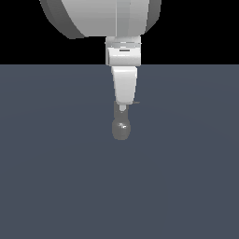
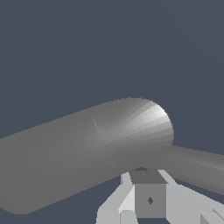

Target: Turn on the faucet by rotating a designated handle.

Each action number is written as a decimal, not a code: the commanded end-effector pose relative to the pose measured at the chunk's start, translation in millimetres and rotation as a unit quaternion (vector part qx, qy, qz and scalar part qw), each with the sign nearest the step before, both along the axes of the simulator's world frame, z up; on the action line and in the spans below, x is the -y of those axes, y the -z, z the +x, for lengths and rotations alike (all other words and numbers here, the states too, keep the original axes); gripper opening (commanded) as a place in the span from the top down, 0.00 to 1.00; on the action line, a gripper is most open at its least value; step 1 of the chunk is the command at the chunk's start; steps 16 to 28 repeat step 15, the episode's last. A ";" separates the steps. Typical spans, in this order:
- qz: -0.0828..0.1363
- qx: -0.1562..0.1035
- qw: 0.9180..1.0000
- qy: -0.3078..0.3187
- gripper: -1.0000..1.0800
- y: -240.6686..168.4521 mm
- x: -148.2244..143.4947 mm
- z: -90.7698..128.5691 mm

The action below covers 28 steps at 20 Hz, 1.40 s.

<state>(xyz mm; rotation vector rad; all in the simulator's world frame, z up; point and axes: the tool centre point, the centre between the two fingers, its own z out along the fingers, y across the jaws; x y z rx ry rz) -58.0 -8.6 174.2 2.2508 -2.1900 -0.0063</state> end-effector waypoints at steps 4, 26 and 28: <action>0.000 0.003 1.000 0.012 1.00 0.7 33.6 16.3; -0.001 0.002 1.000 0.023 1.00 1.4 80.9 38.7; -0.001 0.002 1.000 0.023 1.00 1.4 80.9 38.7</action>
